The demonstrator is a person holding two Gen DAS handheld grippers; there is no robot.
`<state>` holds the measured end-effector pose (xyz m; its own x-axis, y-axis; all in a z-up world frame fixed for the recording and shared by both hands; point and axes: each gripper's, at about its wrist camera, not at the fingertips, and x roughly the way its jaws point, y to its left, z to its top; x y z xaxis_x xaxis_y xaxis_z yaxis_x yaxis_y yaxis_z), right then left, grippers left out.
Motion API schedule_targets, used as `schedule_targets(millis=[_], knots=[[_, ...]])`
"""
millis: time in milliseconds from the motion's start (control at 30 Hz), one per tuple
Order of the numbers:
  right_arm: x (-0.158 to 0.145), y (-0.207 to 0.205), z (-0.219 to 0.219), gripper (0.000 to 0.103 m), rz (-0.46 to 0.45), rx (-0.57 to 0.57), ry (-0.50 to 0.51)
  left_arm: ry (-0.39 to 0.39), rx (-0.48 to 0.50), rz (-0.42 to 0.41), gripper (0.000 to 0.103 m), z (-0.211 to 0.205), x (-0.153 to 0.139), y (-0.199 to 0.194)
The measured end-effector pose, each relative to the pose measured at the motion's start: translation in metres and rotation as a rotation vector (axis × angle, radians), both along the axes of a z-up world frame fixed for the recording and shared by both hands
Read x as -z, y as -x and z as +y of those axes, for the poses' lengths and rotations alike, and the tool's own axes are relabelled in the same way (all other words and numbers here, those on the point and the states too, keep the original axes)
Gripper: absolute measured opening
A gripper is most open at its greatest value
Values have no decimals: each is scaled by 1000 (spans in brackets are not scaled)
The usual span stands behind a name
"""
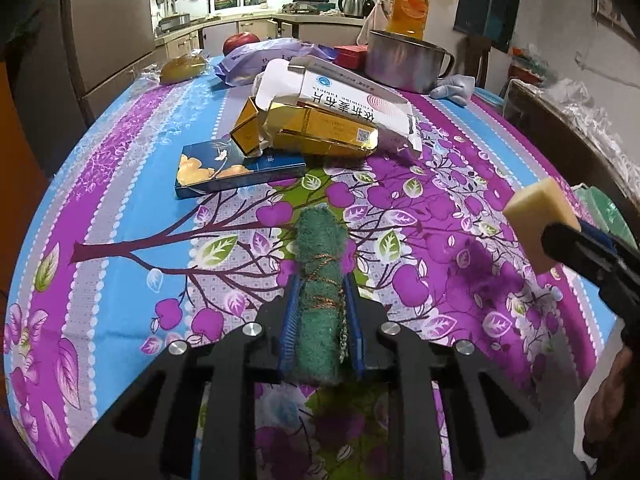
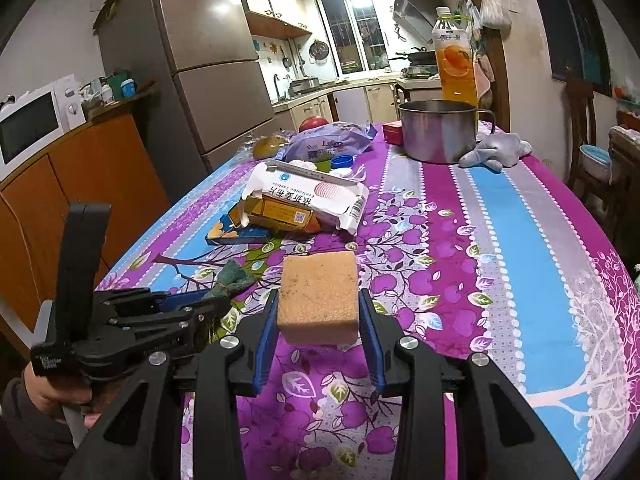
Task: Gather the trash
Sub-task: 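Lift the green scrubber with the left tool while the right tool lifts the yellow sponge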
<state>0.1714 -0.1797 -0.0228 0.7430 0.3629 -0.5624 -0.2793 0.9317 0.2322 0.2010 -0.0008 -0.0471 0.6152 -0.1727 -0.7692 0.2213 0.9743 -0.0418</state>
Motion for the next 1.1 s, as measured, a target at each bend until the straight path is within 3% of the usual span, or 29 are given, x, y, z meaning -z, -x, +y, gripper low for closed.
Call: schedule_targets(millis=[300, 567, 1100], knots=[[-13, 4, 2, 39, -56, 3, 22, 14, -29, -144, 18, -11, -32, 24], [-41, 7, 2, 39, -147, 41, 62, -12, -132, -290, 18, -22, -67, 36], [-59, 16, -3, 39, -198, 88, 108, 1, -128, -318, 18, -28, -81, 44]])
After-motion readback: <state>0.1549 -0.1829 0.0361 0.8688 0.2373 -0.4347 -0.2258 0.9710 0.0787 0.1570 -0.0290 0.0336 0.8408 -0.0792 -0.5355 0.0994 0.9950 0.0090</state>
